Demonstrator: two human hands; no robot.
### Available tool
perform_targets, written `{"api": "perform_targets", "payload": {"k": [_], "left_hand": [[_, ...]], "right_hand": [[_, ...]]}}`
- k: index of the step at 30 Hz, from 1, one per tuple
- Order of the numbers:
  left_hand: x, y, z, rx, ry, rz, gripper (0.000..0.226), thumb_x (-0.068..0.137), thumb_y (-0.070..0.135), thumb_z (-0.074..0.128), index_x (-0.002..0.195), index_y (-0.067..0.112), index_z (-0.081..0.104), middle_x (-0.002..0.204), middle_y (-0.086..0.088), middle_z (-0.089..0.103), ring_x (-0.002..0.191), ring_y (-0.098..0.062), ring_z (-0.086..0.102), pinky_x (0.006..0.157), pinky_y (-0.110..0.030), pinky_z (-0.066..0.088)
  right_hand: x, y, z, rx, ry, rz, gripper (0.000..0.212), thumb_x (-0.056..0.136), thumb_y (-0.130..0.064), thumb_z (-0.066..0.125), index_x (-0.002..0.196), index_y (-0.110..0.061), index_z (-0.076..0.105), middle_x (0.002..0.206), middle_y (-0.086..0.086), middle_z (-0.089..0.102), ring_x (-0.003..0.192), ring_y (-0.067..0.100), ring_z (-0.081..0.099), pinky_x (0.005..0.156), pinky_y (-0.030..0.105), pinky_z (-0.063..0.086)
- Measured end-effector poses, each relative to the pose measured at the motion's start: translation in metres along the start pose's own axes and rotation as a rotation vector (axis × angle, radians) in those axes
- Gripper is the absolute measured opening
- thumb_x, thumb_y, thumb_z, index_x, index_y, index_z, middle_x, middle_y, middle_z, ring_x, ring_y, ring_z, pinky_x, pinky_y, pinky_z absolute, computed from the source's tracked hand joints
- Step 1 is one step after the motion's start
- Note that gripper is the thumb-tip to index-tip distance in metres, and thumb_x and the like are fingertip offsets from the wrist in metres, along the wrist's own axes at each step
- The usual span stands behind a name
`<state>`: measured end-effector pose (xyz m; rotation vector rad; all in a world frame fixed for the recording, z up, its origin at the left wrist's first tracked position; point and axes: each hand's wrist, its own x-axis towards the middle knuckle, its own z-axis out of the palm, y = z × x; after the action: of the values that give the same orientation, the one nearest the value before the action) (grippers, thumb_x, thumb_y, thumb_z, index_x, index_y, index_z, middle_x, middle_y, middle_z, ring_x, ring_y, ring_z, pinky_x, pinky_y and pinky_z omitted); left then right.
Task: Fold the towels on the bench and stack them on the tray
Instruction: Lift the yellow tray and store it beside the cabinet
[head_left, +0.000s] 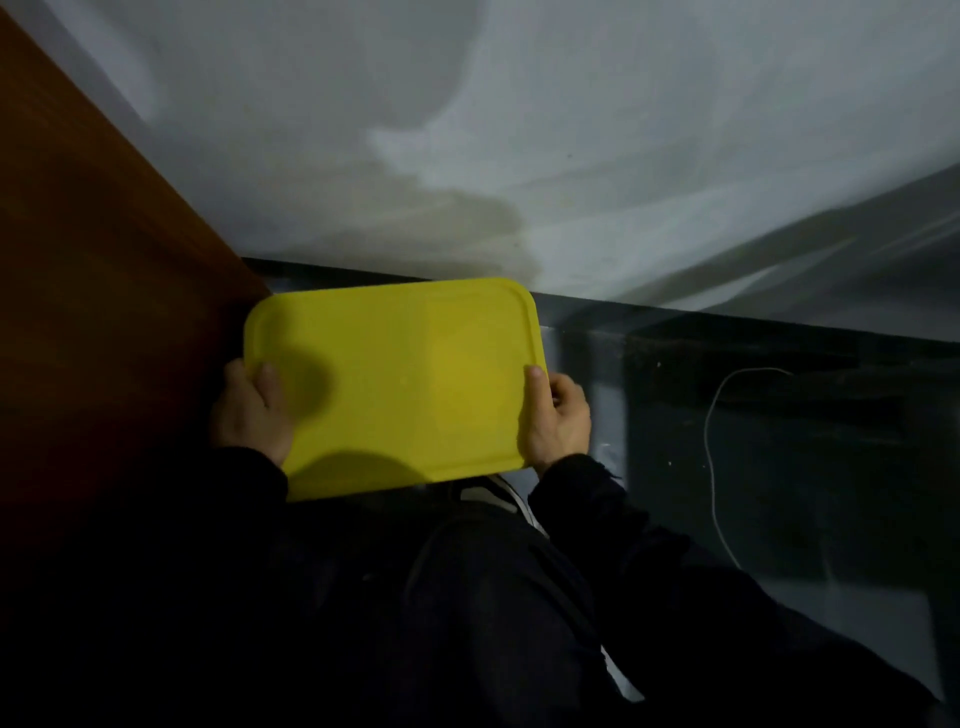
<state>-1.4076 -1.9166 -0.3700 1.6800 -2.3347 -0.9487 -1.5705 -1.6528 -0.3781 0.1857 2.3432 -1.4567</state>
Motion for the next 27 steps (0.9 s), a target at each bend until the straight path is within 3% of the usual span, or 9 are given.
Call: {"api": "perform_targets", "payload": {"k": [4,7,9,12,16,18,20,23,27], "left_hand": [[-0.008,-0.001,-0.003,0.041,0.02,-0.017,0.045,0.109,0.032,0.039,0.136,-0.003,0.044,0.128,-0.039,0.054,0.113,-0.057,0.053,0.09,-0.055,0.04],[-0.006,-0.001,-0.002,-0.026,0.025,0.022,0.048,0.108,0.029,0.041,0.148,0.002,0.038,0.14,-0.034,0.049,0.122,-0.054,0.049,0.099,-0.052,0.038],[-0.006,-0.002,-0.001,-0.012,0.038,0.025,0.049,0.109,0.028,0.039,0.149,0.0,0.036,0.143,-0.034,0.047,0.125,-0.053,0.048,0.1,-0.051,0.036],[-0.005,-0.001,0.001,-0.014,0.043,0.011,0.046,0.11,0.027,0.038,0.144,-0.005,0.039,0.138,-0.036,0.049,0.12,-0.054,0.05,0.096,-0.051,0.037],[-0.007,-0.006,0.005,0.02,0.029,0.024,0.043,0.108,0.021,0.042,0.138,-0.01,0.042,0.131,-0.04,0.051,0.117,-0.056,0.051,0.095,-0.054,0.037],[-0.013,-0.003,0.002,0.027,0.011,0.075,0.053,0.106,0.022,0.046,0.15,-0.005,0.034,0.145,-0.037,0.041,0.128,-0.054,0.045,0.104,-0.053,0.035],[-0.021,0.005,-0.002,0.189,-0.015,0.14,0.065,0.104,0.037,0.046,0.159,0.009,0.024,0.162,-0.023,0.025,0.144,-0.044,0.031,0.115,-0.053,0.026],[-0.037,0.018,0.0,0.471,-0.041,0.457,0.07,0.098,0.059,0.033,0.158,0.023,0.027,0.169,-0.01,0.012,0.155,-0.033,0.006,0.121,-0.052,0.005],[-0.061,0.035,0.025,0.574,-0.194,0.547,0.082,0.089,0.076,0.02,0.161,0.038,0.006,0.17,-0.001,-0.012,0.156,-0.024,-0.015,0.121,-0.061,-0.007]], "right_hand": [[-0.004,0.002,-0.013,0.214,-0.116,0.086,0.015,0.099,-0.032,0.067,0.104,-0.018,0.064,0.099,0.001,0.065,0.09,0.016,0.062,0.079,0.027,0.052],[-0.021,0.02,-0.028,0.22,-0.195,0.061,0.032,0.097,-0.034,0.067,0.125,-0.019,0.058,0.113,0.006,0.067,0.1,0.018,0.066,0.084,0.029,0.057],[-0.037,0.034,-0.031,0.227,-0.185,0.058,0.03,0.092,-0.042,0.072,0.114,-0.021,0.067,0.106,0.007,0.073,0.099,0.022,0.07,0.085,0.037,0.06],[-0.047,0.033,-0.028,0.215,-0.086,0.038,0.024,0.092,-0.049,0.072,0.095,-0.026,0.074,0.081,0.016,0.069,0.074,0.036,0.068,0.064,0.052,0.061],[-0.054,0.024,-0.028,0.225,-0.104,0.089,0.036,0.097,-0.049,0.065,0.093,-0.013,0.061,0.058,-0.006,0.059,0.057,0.021,0.057,0.052,0.039,0.051],[-0.054,0.022,-0.034,0.09,-0.086,0.104,0.068,0.076,-0.084,0.062,0.1,-0.02,0.06,0.074,-0.009,0.066,0.069,0.014,0.063,0.066,0.037,0.053],[-0.046,0.016,-0.038,-0.088,-0.053,0.039,0.094,0.065,-0.099,0.049,0.127,-0.029,0.054,0.11,0.001,0.067,0.099,0.016,0.065,0.09,0.042,0.055],[-0.027,-0.011,-0.033,-0.35,-0.012,-0.282,0.087,0.091,-0.076,0.034,0.158,-0.02,0.031,0.156,0.009,0.043,0.14,0.022,0.043,0.118,0.045,0.037],[0.012,-0.052,-0.003,-0.91,-0.181,-0.747,0.077,0.102,-0.057,0.034,0.163,-0.014,0.017,0.171,0.009,0.012,0.158,0.026,0.012,0.128,0.046,0.015]]}}
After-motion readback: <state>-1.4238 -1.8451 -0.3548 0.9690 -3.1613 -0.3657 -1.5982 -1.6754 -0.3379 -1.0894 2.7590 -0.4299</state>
